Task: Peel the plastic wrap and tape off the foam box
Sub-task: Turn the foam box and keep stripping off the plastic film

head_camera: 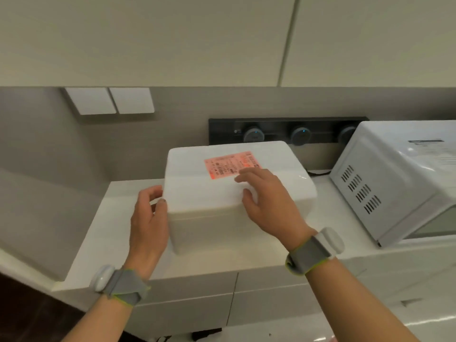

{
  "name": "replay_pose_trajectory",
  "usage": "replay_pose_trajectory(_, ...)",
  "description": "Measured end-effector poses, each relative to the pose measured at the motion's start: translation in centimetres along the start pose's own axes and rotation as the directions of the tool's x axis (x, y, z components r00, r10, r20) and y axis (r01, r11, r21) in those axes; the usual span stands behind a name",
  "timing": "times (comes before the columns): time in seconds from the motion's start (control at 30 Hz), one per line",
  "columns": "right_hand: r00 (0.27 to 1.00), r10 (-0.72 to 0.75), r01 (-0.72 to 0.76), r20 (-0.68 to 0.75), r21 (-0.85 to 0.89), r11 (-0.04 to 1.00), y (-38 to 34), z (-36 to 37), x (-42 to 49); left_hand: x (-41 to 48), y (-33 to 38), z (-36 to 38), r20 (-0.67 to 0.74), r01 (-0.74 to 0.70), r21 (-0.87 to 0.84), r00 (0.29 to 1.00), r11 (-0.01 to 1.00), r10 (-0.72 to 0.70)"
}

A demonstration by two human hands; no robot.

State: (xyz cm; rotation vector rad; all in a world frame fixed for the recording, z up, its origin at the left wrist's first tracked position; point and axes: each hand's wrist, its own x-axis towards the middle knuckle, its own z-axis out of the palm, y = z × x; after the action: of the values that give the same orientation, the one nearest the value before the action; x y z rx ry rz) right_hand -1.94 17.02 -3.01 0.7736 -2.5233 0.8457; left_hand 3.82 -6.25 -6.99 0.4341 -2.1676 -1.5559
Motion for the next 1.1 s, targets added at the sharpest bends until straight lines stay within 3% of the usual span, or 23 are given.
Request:
replay_pose_trajectory(0.1,0.982,0.098,-0.087,-0.161,0.069,0.994,2.8,-2.8,-1.4,0.5,0.9,0.8,-0.099,-0.008,0.073,0.995,0.997,0.015)
replay_pose_trajectory(0.2,0.915,0.282,-0.249,-0.288,0.147,0.957,6.9,-5.5,-2.3,0.1,3.1,2.5,-0.156,-0.127,0.217,0.974,0.968,0.162)
replay_pose_trajectory(0.27,0.857,0.452,-0.395,-0.249,0.247,0.885,9.7,-6.8,-2.2,-0.4,5.2,4.3,-0.123,-0.236,0.252,0.954,0.939,0.273)
replay_pose_trajectory(0.37,0.8,0.6,-0.525,-0.011,0.472,0.709,13.3,-7.7,-1.7,-0.7,8.0,8.4,-0.018,-0.332,0.295,0.936,0.896,0.352)
replay_pose_trajectory(0.47,0.826,0.545,-0.512,0.145,0.598,0.616,15.1,-7.6,-1.9,-0.2,10.3,13.3,0.131,-0.414,0.294,0.91,0.862,0.393)
replay_pose_trajectory(0.63,0.903,0.392,-0.409,0.178,0.64,0.651,16.6,-7.6,-1.6,0.9,11.2,19.7,0.332,-0.369,0.336,0.907,0.867,0.257)
replay_pose_trajectory(0.73,0.928,0.3,-0.373,0.222,0.555,0.743,17.8,-7.7,-0.9,1.2,10.6,21.5,0.319,-0.309,0.39,0.929,0.868,0.188)
replay_pose_trajectory(0.87,0.959,0.148,-0.229,0.24,0.361,0.904,18.3,-7.5,0.2,1.0,10.1,21.7,0.258,-0.305,0.405,0.942,0.862,0.212)
replay_pose_trajectory(1.1,0.977,-0.001,-0.061,0.211,0.284,0.957,18.7,-7.6,-0.2,0.1,9.5,21.9,0.223,-0.347,0.45,0.936,0.823,0.273)
